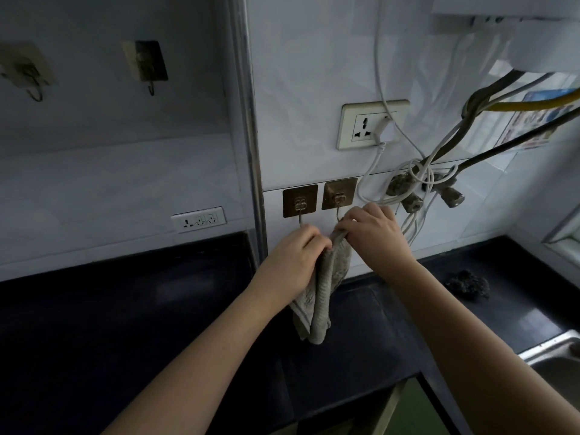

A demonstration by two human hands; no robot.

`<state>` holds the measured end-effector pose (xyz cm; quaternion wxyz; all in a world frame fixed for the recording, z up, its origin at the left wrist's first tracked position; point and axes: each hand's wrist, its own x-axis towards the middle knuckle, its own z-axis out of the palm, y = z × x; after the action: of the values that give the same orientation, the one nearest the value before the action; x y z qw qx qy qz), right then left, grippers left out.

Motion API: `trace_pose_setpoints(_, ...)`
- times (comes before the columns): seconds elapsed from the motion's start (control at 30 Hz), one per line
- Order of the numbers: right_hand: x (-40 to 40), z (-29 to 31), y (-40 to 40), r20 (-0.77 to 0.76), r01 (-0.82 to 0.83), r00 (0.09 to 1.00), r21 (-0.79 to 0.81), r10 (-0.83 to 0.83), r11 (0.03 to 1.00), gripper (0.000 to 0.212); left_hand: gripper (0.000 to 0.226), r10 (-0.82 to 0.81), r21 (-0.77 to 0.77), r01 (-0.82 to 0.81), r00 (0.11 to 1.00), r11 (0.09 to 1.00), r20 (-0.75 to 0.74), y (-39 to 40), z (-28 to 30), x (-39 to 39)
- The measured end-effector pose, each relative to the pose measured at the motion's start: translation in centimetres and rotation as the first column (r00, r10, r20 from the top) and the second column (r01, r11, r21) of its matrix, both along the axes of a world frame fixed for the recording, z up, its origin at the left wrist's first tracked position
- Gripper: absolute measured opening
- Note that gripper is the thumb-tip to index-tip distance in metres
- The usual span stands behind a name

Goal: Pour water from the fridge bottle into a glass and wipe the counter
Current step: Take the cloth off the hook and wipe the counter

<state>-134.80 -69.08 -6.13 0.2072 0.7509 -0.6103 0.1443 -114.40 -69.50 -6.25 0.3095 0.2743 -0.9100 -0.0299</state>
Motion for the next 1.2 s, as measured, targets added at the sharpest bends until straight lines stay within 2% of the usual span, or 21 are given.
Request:
trace_pose_setpoints(0.17,-0.5,0.0,-0.9,0.042,0.029,0.999,-0.056,-0.026,0.998,0.008,0.03,0.034,0.0,-0.034,0.999,0.999,0.001,-0.3,-0.1,0.6)
trace_pose_setpoints(0.27,-0.6,-0.2,-0.7,0.094,0.045,0.995,-0.138,-0.032,0.989,0.008,0.023,0.057,0.005,-0.057,0.998,0.998,-0.01,-0.6,-0.3,1.0)
trace_pose_setpoints(0.47,-0.8,-0.3,-0.6,0.172,0.12,0.982,-0.248,-0.078,0.961,0.005,0.023,0.073,-0.007,-0.073,0.997,0.997,-0.004,-0.5,-0.1,1.0)
trace_pose_setpoints(0.57,-0.7,-0.2,-1.0,0.182,0.153,0.977,-0.238,-0.111,0.959,0.013,0.024,0.071,-0.015,-0.071,0.997,0.997,-0.001,-0.4,0.0,0.7)
trace_pose_setpoints(0.67,-1.2,-0.1,-1.5,0.162,0.171,0.977,-0.189,-0.141,0.967,0.012,0.024,0.068,-0.017,-0.068,0.998,0.998,0.0,-0.4,0.3,0.4)
trace_pose_setpoints(0.83,-1.8,-0.1,-1.5,0.189,0.214,0.963,-0.102,-0.192,0.972,0.03,0.02,0.069,-0.033,-0.07,0.997,0.997,-0.024,-0.7,1.0,0.1)
trace_pose_setpoints(0.9,-1.7,-0.3,-1.4,0.233,0.135,0.965,-0.043,-0.121,0.99,0.028,0.019,0.06,-0.045,-0.061,0.998,0.997,-0.035,-1.0,1.1,0.1)
trace_pose_setpoints(0.97,-1.3,-0.6,-1.6,0.209,-0.015,0.978,0.047,0.005,0.999,0.045,0.02,0.05,-0.059,-0.053,0.998,0.997,-0.042,-1.1,1.1,0.2)
trace_pose_setpoints(1.03,-0.8,-1.1,-2.0,0.155,-0.138,0.98,0.102,0.122,0.985,0.052,0.024,0.033,-0.065,-0.035,0.999,0.997,-0.038,-0.9,1.1,0.1)
trace_pose_setpoints(1.1,-0.6,-1.2,-2.4,0.128,-0.162,0.981,0.094,0.149,0.982,0.041,0.027,0.018,-0.065,-0.02,1.0,0.998,-0.025,-0.8,1.0,0.0)
trace_pose_setpoints(1.2,-0.9,-0.6,-2.7,0.108,-0.086,0.99,-0.038,0.09,0.996,0.025,0.025,0.027,-0.045,-0.027,1.0,0.999,-0.007,-0.9,0.7,0.0)
